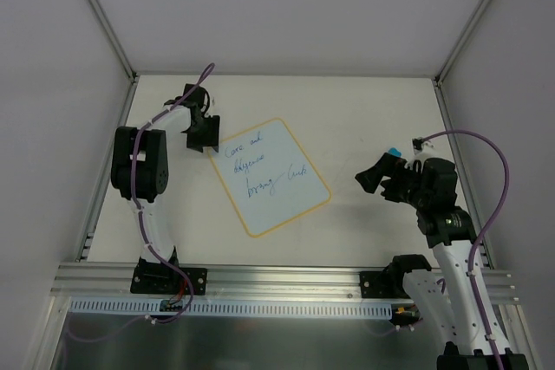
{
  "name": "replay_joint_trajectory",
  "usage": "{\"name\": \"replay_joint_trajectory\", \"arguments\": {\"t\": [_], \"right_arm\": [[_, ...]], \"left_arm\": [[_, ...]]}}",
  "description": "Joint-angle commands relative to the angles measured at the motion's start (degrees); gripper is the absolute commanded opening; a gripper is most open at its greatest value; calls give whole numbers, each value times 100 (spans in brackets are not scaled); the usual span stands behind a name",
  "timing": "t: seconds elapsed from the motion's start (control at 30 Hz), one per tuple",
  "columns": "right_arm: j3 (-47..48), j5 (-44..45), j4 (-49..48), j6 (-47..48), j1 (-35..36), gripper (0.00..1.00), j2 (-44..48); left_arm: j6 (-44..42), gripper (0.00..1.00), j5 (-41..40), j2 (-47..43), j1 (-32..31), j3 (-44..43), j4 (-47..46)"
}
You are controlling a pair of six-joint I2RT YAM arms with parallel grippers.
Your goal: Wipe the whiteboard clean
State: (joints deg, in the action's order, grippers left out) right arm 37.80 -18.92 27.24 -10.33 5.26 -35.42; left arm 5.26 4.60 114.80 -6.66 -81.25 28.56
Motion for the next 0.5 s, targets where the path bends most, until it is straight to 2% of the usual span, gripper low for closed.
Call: {"name": "replay_joint_trajectory", "arguments": {"t": [0.0,0.13,0.17,0.3,0.47], "right_arm": [[-27,-156,-158,-13,28,99,70],[-89,-243,-167,-22,37,99,88],[-89,-253,-158,-39,37,99,62],[-106,-288,-158,-101,37,99,9],[-115,-253,-167,-136,28,99,26]], "left_arm": [[-25,52,225,86,41,-224,89],[89,42,304,200,42,-180,89],[142,35,331,218,42,-146,89],[352,17,506,139,42,152,89],[879,4,875,-212,33,706,89]]}}
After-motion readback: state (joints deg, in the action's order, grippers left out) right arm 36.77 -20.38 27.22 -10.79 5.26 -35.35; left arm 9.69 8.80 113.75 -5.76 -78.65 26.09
